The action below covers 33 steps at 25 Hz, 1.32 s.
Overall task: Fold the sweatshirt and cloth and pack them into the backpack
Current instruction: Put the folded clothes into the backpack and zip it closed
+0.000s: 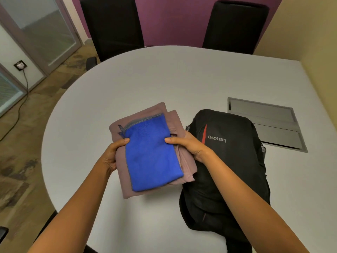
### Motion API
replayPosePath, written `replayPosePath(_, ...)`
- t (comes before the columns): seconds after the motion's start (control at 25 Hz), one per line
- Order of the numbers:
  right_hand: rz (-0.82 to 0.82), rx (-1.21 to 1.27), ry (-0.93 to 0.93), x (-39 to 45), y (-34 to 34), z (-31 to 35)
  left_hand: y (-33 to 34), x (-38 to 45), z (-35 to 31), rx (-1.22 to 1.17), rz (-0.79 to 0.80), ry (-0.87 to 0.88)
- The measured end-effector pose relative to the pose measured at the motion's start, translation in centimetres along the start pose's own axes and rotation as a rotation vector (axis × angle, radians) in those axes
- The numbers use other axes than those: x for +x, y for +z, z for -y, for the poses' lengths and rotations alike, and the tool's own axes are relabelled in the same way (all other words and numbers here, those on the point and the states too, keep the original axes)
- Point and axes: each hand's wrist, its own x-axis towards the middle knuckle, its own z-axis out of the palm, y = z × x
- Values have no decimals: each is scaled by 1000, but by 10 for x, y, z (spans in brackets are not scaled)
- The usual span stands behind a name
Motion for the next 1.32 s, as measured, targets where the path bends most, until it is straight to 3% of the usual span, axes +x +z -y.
replayPosePath(0.36, -218, 235, 0, -133, -15, -38, 110, -46, -4, 448, 123, -77)
replayPosePath(0.56, -385, 328, -65, -205, -42, -78, 173, -65, 28, 565, 211, -103)
replayPosePath(0.68, -451, 397, -110, -248, -66, -102, 208, -76, 56, 514, 260, -70)
replayPosePath(0.76, -496, 459, -126, -278, -83, -117, 223, -78, 77, 467, 187, -9)
replayPosePath(0.84, -564, 520, -147, -313, -99, -133, 230, -81, 103, 515, 14, 130)
replayPosePath(0.92, -635, 586, -157, -349, -115, -153, 226, -86, 130, 667, -92, 307)
replayPosePath(0.96, -675, 625, -160, -366, -122, -162, 222, -89, 145, 774, -69, 373)
replayPosePath(1.2, -887, 793, -197, -417, -137, -206, 215, -93, 203, 1507, 342, 582)
replayPosePath(1.32, -936, 821, -202, -420, -129, -215, 220, -83, 219, 1788, 403, 660)
